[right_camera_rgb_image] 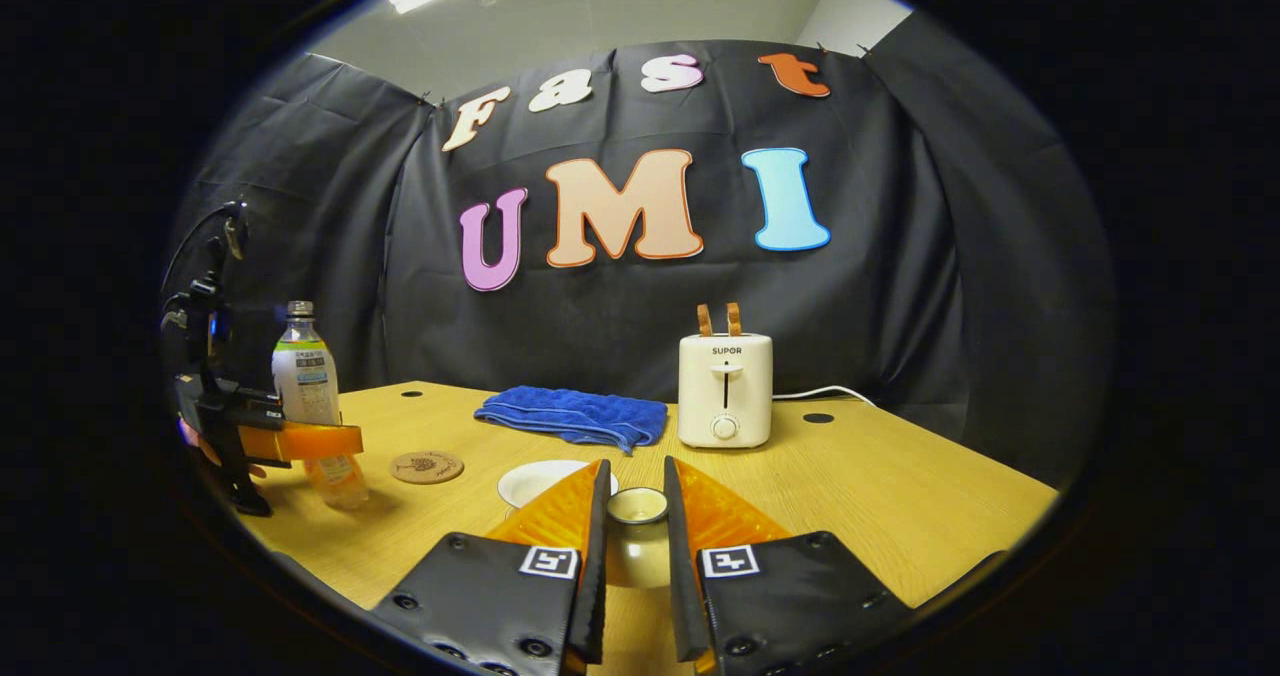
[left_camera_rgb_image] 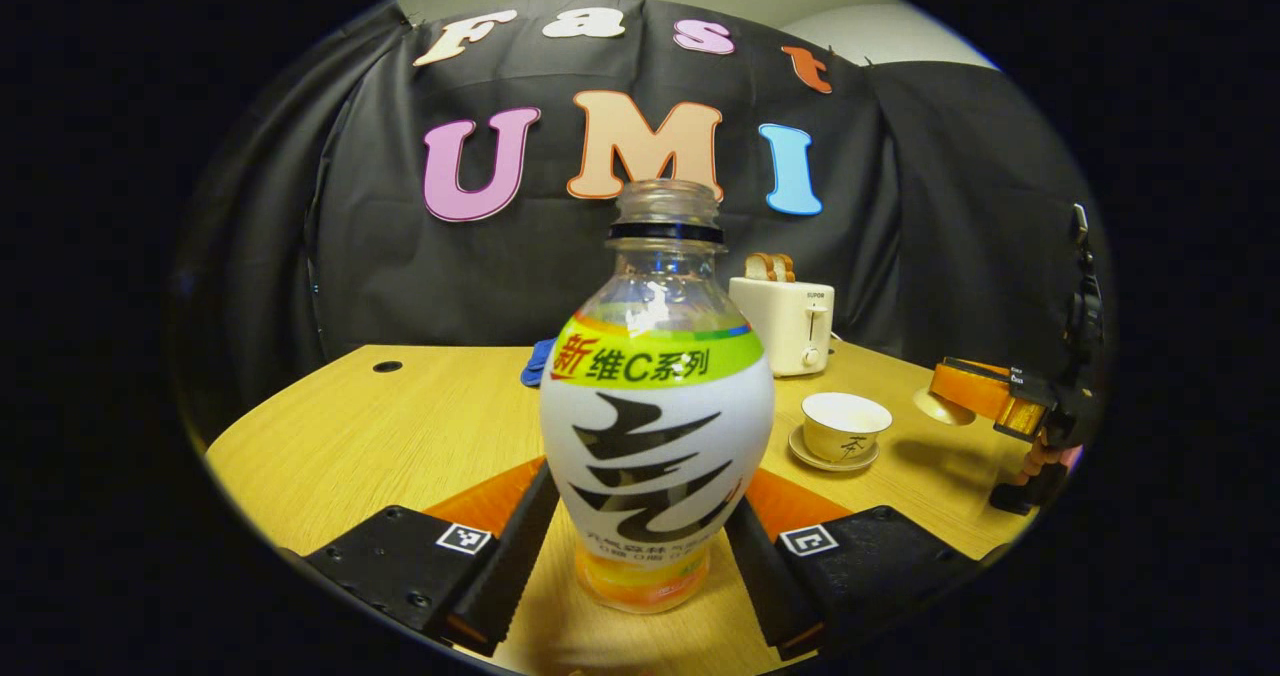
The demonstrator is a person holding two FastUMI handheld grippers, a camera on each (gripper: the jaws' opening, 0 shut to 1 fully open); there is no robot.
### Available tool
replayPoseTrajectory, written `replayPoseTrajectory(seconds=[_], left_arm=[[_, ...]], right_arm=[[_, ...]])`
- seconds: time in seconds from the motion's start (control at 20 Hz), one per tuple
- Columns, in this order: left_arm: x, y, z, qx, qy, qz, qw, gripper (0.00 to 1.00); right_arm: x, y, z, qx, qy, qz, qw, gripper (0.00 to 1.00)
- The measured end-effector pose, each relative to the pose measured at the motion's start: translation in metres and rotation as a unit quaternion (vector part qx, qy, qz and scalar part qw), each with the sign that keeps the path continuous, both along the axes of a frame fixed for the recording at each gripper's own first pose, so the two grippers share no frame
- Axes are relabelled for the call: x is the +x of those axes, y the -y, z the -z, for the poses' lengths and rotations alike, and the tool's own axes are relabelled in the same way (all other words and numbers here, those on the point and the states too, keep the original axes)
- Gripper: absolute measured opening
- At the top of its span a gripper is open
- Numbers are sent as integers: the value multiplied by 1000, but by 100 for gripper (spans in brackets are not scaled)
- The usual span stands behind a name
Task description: Open the teacup lid with one hand, grasp the water bottle and pour water into the teacup with the other hand; after pouring, place the water bottle on the coaster and then close the teacup lid.
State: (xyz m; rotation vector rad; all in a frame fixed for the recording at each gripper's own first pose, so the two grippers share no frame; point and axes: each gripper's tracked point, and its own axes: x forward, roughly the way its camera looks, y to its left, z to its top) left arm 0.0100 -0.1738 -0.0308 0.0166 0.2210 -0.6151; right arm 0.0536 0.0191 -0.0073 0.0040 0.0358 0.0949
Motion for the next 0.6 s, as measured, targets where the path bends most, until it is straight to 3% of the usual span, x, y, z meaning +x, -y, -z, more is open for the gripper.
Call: replayPoseTrajectory(seconds=[0.15, 0.2, 0.3, 0.6], left_arm=[[3, 3, 2, 7, -1, -2, 1000, 84], [3, 5, 2, 11, -1, -3, 1000, 76], [3, 8, 3, 19, 3, -1, 1000, 70], [-3, 35, 1, 69, 24, 18, 997, 63]], right_arm=[[1, 1, 0, 0, -1, -6, 1000, 30], [1, 3, 0, 0, -1, -6, 1000, 30], [1, 8, 0, 0, 0, -2, 1000, 30], [2, 22, -1, 0, 0, 8, 1000, 30]])
